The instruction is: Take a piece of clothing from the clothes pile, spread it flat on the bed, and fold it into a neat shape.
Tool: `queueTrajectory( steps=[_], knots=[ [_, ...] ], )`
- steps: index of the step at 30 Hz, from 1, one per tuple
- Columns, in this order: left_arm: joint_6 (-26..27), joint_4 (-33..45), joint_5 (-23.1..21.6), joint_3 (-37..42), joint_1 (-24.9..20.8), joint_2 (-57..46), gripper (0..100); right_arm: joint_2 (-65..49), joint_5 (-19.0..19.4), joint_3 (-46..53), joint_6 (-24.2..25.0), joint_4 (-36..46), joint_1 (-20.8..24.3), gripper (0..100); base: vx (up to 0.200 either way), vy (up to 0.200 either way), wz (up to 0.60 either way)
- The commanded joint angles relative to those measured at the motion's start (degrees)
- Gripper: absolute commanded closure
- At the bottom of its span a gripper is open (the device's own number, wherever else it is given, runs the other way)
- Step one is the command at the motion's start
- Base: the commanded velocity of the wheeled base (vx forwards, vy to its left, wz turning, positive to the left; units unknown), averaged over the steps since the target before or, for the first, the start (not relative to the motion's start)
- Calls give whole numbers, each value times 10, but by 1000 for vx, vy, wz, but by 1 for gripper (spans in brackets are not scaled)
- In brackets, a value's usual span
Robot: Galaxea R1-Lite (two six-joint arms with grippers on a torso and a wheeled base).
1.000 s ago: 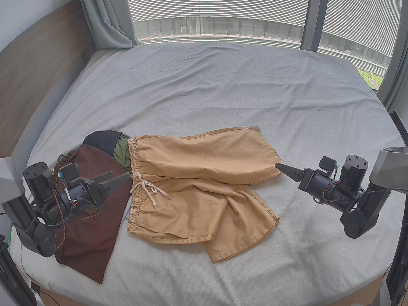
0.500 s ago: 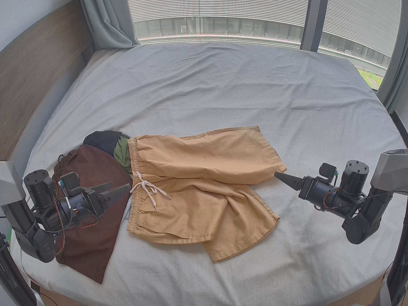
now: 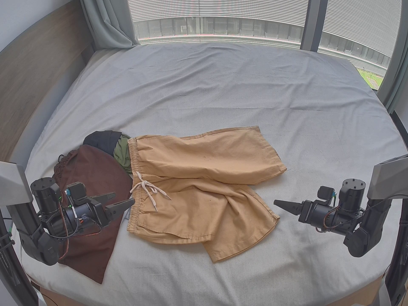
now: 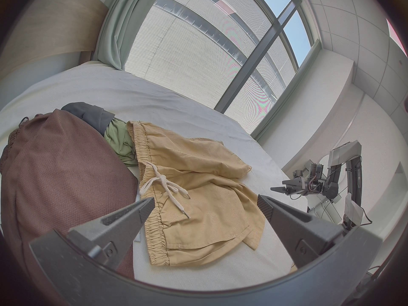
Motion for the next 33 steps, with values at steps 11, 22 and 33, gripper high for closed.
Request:
queueTrajectory(
  steps=[11, 22, 33],
  knots=[
    [0, 0, -1, 0, -2, 8, 0, 77, -1, -3, 26, 0, 1, 0, 0, 0, 0],
    [0, 0, -1, 1, -3, 8, 0, 120, -3, -28, 62, 0, 5, 0, 0, 0, 0],
    [0, 0, -1, 1, -4, 7, 0, 129, -3, -52, 87, 0, 15, 100, 0, 0, 0]
  ],
)
